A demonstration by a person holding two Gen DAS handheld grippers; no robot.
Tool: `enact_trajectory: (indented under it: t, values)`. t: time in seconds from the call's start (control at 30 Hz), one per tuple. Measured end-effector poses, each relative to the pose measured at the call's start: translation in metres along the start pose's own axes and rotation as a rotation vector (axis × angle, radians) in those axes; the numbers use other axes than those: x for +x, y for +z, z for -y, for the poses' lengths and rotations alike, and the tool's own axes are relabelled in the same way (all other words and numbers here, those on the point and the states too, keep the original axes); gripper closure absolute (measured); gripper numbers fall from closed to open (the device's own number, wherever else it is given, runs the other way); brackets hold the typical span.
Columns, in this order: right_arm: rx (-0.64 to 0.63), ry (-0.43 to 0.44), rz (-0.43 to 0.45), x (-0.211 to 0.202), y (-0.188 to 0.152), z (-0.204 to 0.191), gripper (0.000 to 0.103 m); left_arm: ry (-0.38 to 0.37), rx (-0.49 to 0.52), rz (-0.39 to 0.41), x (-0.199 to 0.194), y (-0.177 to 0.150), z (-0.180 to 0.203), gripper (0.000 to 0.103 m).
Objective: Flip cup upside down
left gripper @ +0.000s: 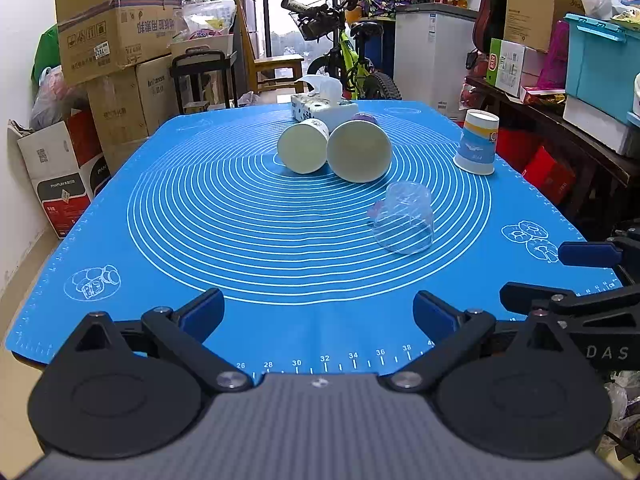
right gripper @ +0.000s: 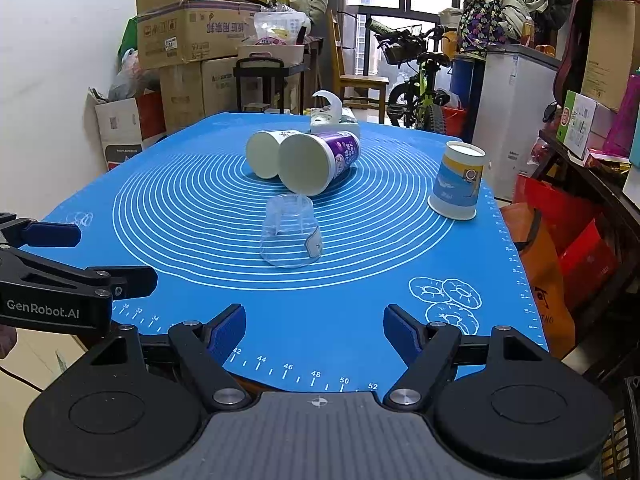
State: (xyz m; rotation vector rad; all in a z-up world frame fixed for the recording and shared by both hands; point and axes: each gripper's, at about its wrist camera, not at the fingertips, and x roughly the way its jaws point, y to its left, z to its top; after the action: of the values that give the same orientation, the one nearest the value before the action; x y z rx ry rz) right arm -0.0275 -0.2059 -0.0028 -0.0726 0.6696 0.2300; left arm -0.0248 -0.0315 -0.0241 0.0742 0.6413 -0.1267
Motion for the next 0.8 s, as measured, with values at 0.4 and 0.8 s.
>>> enact_trajectory:
  t: [0.4, 0.8]
  values:
    - [0.0, 0.001, -0.003, -0.0006, -0.0005, 0.0002, 0.023, -0.002, 0.002, -0.004, 0.001, -0.0016, 0.0008, 0.003]
    - [-0.002, 0.002, -0.008, -0.0011, -0.0007, -0.001, 0.023, 0.001, 0.008, -0.007, 0.0016, -0.0017, 0.002, 0.003]
